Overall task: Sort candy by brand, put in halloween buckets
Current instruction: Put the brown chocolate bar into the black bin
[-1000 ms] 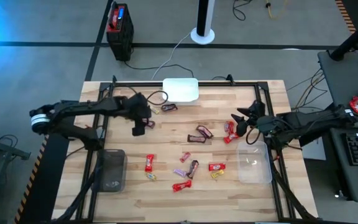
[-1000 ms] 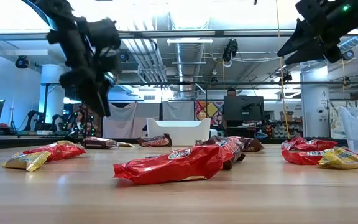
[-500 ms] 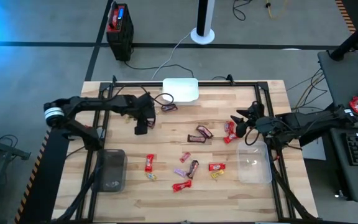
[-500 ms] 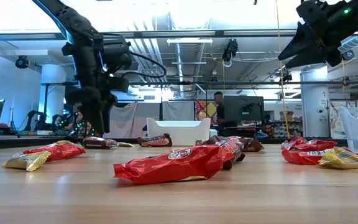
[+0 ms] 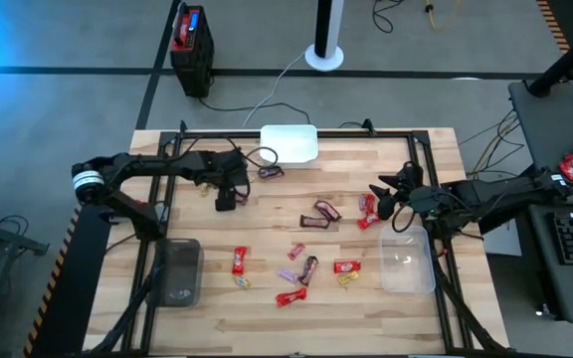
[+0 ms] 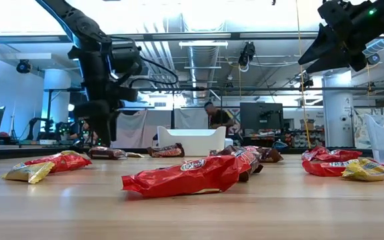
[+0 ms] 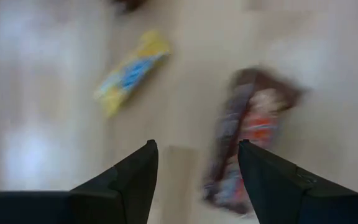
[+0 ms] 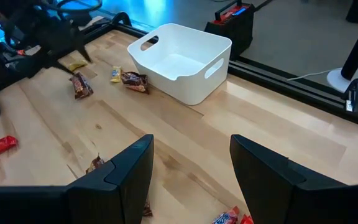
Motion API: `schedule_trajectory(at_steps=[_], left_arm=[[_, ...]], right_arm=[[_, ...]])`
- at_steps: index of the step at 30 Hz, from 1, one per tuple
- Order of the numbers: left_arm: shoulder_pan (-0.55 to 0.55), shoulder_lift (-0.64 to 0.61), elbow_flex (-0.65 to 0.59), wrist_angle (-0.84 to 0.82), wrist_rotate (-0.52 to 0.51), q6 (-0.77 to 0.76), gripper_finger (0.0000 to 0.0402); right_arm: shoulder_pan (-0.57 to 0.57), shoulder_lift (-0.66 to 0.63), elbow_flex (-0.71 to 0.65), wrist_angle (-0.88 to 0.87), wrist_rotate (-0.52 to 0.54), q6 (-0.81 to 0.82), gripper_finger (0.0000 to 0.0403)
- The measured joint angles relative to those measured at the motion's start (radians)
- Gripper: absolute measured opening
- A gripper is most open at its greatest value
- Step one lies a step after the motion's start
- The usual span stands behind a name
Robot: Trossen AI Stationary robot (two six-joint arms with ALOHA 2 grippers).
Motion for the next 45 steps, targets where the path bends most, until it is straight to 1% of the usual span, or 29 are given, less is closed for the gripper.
schedule_trajectory(at_steps=[2,4,10,12,15,20,22,25,28,34,38,41,45], left_arm=[[-0.002,-0.003,0.0,0.007,0.069,0.0,0.0206],[0.0,-0.003,0.0,0.01,0.109,-0.009,0.0206],[0.0,-0.003,0.0,0.01,0.115,-0.002,0.0207],[0.0,-0.003,0.0,0.01,0.115,0.0,0.0213],[0.0,-0.003,0.0,0.009,0.111,0.005,0.0237],[0.0,-0.003,-0.001,0.004,0.104,0.006,0.0295],[0.0,-0.003,0.0,0.003,0.104,-0.015,0.0312],[0.0,-0.003,0.0,0.002,0.104,-0.042,0.0328],[0.0,0.005,-0.008,0.002,0.106,-0.039,0.0331],[0.0,0.08,-0.022,0.007,0.112,-0.02,0.0305],[-0.002,0.125,-0.02,0.019,0.121,-0.017,0.0273],[-0.002,0.15,-0.017,0.018,0.132,-0.017,0.0231],[-0.004,0.148,-0.019,0.015,0.156,-0.017,0.0155]], right_arm=[[0.0,0.0,0.0,0.0,0.0,0.0,0.0206],[0.0,0.0,0.0,0.0,0.0,0.0,0.0205],[0.0,0.0,0.0,0.0,0.0,0.0,0.0206],[0.0,0.0,0.0,0.0,0.0,0.0,0.0206],[0.0,0.0,0.0,0.0,0.0,0.0,0.0206],[0.0,0.0,0.0,0.0,0.0,0.0,0.0206],[0.0,0.0,0.0,0.0,0.0,0.0,0.0206],[0.0,0.0,0.0,0.0,0.0,0.0,0.0206],[0.0,0.0,0.0,0.0,0.0,-0.003,0.0206],[0.0,0.0,0.0,0.0,0.0,-0.007,0.0206],[0.0,0.0,0.0,0.0,0.0,-0.008,0.0206],[0.0,0.0,0.0,0.0,0.0,-0.008,0.0206],[0.0,0.0,0.0,0.0,0.0,-0.008,0.0206]])
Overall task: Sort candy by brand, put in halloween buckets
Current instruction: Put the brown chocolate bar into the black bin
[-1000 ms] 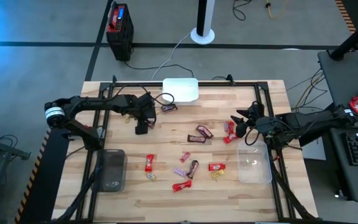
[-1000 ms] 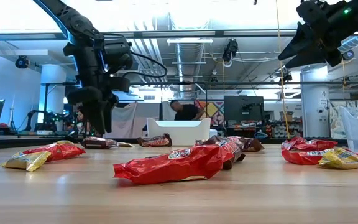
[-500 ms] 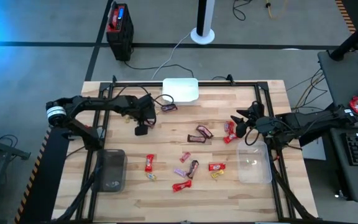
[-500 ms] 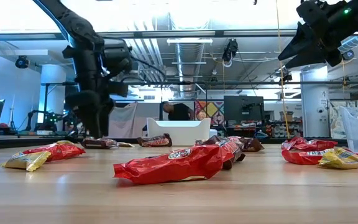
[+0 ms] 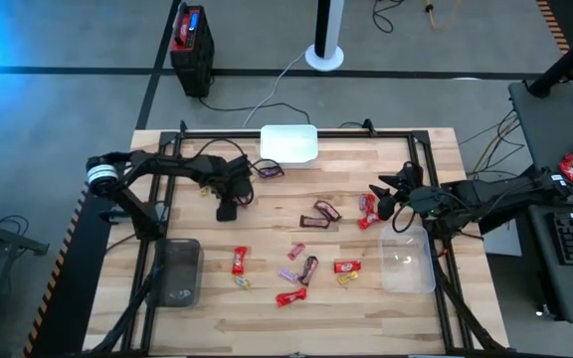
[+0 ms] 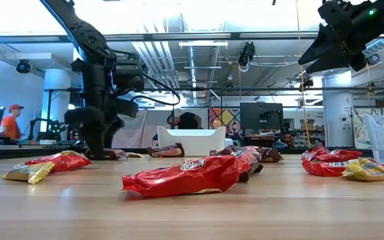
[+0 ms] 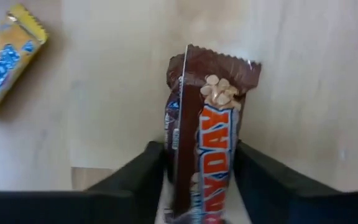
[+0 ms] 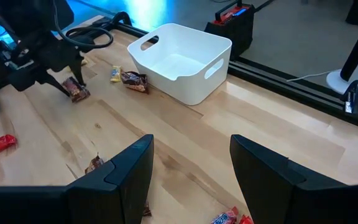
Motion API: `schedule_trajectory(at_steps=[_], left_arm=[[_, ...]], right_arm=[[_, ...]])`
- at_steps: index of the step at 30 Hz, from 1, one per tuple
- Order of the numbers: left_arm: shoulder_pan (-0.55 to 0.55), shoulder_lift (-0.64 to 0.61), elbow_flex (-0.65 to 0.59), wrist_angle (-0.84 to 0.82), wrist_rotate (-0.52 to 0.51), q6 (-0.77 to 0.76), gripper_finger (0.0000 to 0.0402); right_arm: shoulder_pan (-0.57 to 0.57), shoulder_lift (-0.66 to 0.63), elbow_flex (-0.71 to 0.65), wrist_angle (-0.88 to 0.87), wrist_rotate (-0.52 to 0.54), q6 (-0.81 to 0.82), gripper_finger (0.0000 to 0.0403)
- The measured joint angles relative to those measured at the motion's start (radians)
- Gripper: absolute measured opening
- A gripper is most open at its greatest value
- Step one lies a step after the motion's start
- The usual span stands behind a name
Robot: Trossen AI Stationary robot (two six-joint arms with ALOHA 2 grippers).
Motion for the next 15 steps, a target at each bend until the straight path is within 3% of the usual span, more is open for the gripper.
schedule_trajectory(at_steps=[5,8,15], left_arm=[[0.0,-0.049,-0.004,0.015,-0.014,-0.029,0.0055],[0.001,-0.086,-0.004,0.014,-0.015,-0.056,0.0016],[-0.01,-0.144,0.02,-0.055,0.021,-0.139,0.0033]], right_arm=[[0.0,0.0,0.0,0.0,0.0,0.0,0.0206],[0.0,0.0,0.0,0.0,0.0,0.0,0.0206],[0.0,0.0,0.0,0.0,0.0,-0.007,0.0206]])
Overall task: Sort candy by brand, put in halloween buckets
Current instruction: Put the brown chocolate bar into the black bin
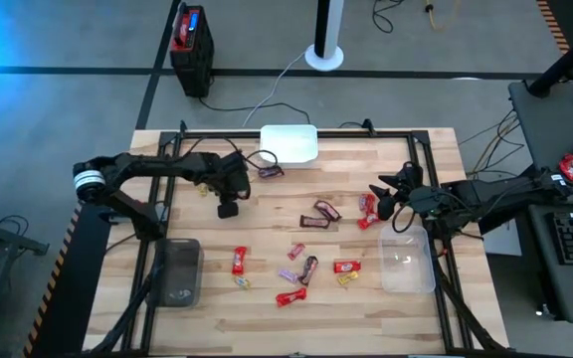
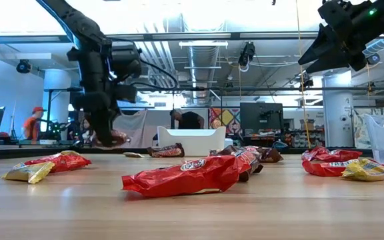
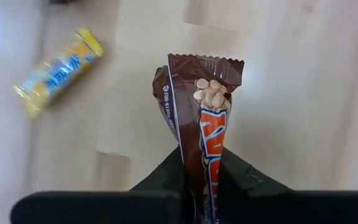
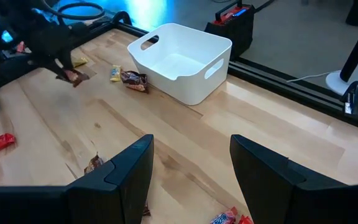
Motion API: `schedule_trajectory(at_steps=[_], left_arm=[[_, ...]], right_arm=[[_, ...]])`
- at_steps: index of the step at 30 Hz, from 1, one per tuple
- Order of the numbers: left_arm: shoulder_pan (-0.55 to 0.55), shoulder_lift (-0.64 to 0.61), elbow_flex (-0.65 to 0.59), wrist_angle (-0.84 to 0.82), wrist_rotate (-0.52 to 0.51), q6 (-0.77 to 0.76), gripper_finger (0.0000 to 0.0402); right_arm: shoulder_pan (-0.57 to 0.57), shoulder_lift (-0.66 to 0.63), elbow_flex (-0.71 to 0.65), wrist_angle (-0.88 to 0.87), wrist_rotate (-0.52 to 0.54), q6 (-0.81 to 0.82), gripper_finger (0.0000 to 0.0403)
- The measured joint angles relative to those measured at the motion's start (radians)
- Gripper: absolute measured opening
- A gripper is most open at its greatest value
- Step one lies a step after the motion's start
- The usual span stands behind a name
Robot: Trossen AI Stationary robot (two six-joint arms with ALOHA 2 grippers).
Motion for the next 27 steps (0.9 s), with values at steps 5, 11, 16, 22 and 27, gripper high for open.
schedule_trajectory(at_steps=[5,11,16,22,27], left_arm=[[-0.07,-0.058,0.081,-0.193,0.129,-0.156,0.0027],[-0.293,-0.16,0.212,-0.487,0.22,-0.354,0.0015],[-0.554,-0.275,0.265,-0.604,0.189,-0.617,0.0018],[-0.856,-0.388,0.212,-0.644,0.109,-0.962,0.0012],[-1.035,-0.418,0.138,-0.646,0.062,-1.142,0.0019]], right_arm=[[0.0,0.0,0.0,0.0,0.0,0.0,0.0205],[0.0,0.0,0.0,0.0,-0.009,0.0,0.0205],[0.0,0.0,0.0,0.0,-0.026,0.003,0.0205],[0.0,0.0,0.0,0.003,-0.026,0.018,0.0206],[0.0,0.0,0.0,0.009,-0.026,0.019,0.0206]])
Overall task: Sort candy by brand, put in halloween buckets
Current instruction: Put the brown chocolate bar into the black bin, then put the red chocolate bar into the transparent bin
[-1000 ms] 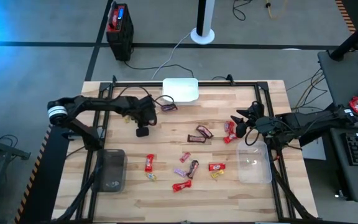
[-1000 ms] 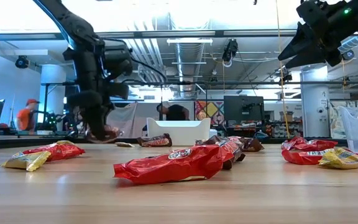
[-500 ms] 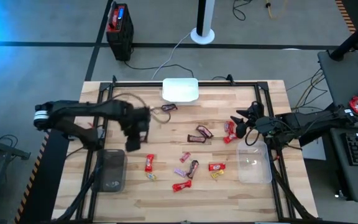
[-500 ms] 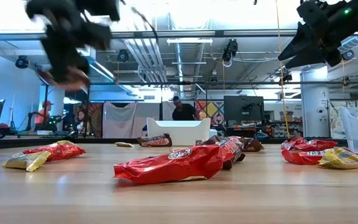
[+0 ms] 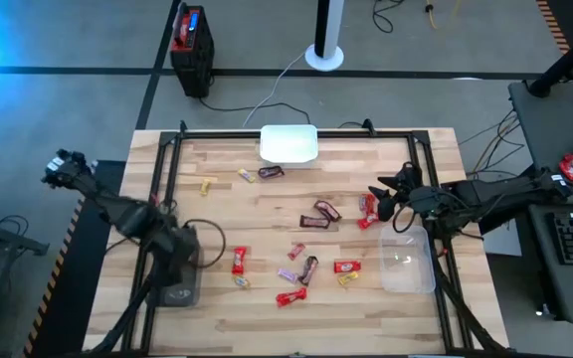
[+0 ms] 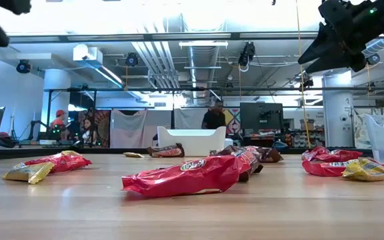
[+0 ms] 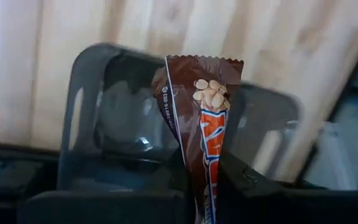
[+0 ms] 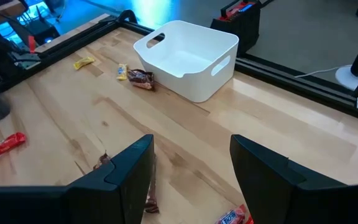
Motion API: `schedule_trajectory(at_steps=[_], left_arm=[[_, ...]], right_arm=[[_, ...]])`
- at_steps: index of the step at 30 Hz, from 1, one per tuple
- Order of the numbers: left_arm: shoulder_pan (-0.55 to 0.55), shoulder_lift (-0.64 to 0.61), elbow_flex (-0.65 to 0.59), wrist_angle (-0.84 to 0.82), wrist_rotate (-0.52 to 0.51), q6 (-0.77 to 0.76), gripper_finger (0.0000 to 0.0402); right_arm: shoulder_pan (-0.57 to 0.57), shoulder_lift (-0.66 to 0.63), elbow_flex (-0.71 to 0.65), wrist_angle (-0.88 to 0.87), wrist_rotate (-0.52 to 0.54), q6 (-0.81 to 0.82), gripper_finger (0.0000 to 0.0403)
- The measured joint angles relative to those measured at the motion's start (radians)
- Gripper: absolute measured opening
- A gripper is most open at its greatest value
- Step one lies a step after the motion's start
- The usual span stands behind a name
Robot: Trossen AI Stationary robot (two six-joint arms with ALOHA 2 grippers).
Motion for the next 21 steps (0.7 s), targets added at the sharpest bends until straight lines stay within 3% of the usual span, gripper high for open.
schedule_trajectory(at_steps=[6,16,18,21], left_arm=[[-0.047,0.011,-0.084,-0.029,-0.04,-0.097,0.0065],[-0.047,0.009,-0.085,-0.008,-0.037,-0.072,0.0153],[-0.047,0.009,-0.054,0.025,-0.086,-0.073,0.0158],[-0.047,0.013,0.003,0.109,-0.237,-0.044,0.0159]], right_arm=[[0.0,0.0,0.0,0.0,0.0,0.026,0.0206],[0.0,0.0,0.0,0.004,-0.057,0.052,0.0205],[0.0,0.0,0.0,0.027,-0.092,0.052,0.0206],[0.0,0.013,0.004,0.098,-0.156,0.039,0.0206]])
